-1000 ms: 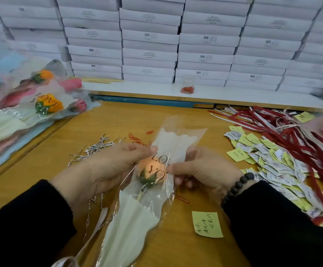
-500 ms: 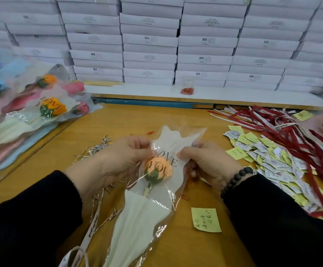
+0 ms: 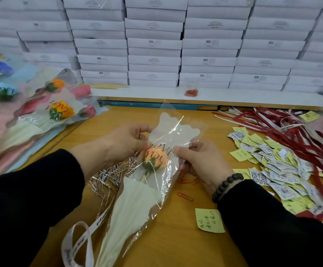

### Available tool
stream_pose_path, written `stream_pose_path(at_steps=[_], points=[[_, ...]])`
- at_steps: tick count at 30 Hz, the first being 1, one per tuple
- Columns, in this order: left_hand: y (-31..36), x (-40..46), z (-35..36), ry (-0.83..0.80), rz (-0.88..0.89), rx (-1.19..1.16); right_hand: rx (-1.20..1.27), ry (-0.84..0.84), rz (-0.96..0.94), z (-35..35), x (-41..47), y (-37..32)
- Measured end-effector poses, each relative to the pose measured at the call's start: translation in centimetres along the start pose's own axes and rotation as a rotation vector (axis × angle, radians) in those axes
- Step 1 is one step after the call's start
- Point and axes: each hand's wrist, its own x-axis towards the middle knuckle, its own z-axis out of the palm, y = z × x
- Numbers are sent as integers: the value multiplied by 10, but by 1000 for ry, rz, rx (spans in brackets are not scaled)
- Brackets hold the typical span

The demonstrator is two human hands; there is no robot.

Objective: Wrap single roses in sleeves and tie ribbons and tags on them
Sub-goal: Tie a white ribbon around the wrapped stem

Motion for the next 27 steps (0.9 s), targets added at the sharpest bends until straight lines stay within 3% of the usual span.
stream_pose_path(at_steps=[10, 13, 18, 20, 23, 27], points=[[15, 11, 15, 101, 130, 74, -80, 238, -139, -1, 3, 1], [15, 8, 11, 89, 84, -25, -76, 329, -163, -6, 6, 0], [15, -5, 11, -109, -116, -17, -37, 515, -221, -15, 9, -5], [14, -6, 10, -119, -151, 103, -86, 471, -209, -16, 7, -5], [13, -10, 0, -181, -194, 233, -20, 255, -127, -14, 4, -3], [13, -14, -16, -258, -261, 145, 222, 16, -20, -14, 2, -4]])
